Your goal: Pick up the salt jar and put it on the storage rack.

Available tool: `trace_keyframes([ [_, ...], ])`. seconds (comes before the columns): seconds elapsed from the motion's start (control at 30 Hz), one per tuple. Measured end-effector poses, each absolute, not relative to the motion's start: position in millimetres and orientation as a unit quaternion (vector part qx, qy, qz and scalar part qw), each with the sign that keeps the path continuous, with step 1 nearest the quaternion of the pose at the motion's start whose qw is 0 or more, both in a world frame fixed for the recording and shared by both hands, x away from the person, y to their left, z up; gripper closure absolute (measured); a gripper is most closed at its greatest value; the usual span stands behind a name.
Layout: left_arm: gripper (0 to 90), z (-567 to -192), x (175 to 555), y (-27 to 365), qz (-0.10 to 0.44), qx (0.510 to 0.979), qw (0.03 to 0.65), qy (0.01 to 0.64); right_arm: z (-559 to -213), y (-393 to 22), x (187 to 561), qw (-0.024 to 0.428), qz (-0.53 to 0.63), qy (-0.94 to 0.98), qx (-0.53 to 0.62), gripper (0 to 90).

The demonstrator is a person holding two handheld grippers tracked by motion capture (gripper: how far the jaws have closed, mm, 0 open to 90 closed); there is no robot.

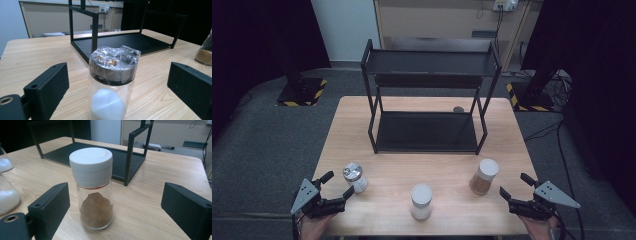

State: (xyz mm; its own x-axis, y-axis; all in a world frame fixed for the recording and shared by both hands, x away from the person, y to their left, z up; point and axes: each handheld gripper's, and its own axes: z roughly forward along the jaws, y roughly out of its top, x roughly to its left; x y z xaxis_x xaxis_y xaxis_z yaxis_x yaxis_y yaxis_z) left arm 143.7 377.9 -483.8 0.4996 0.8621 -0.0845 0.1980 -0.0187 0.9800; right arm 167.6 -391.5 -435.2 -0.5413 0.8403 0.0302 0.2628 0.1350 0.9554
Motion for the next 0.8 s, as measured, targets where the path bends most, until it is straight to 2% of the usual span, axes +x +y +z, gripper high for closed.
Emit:
trace_keyframes([
  [0.8, 2.1, -474.8, 136.9, 375.0, 0.299, 0.655, 0.567, 0.400, -437.5, -396.2, 170.7, 0.256, 0.539, 0.701, 0.391, 7.2],
])
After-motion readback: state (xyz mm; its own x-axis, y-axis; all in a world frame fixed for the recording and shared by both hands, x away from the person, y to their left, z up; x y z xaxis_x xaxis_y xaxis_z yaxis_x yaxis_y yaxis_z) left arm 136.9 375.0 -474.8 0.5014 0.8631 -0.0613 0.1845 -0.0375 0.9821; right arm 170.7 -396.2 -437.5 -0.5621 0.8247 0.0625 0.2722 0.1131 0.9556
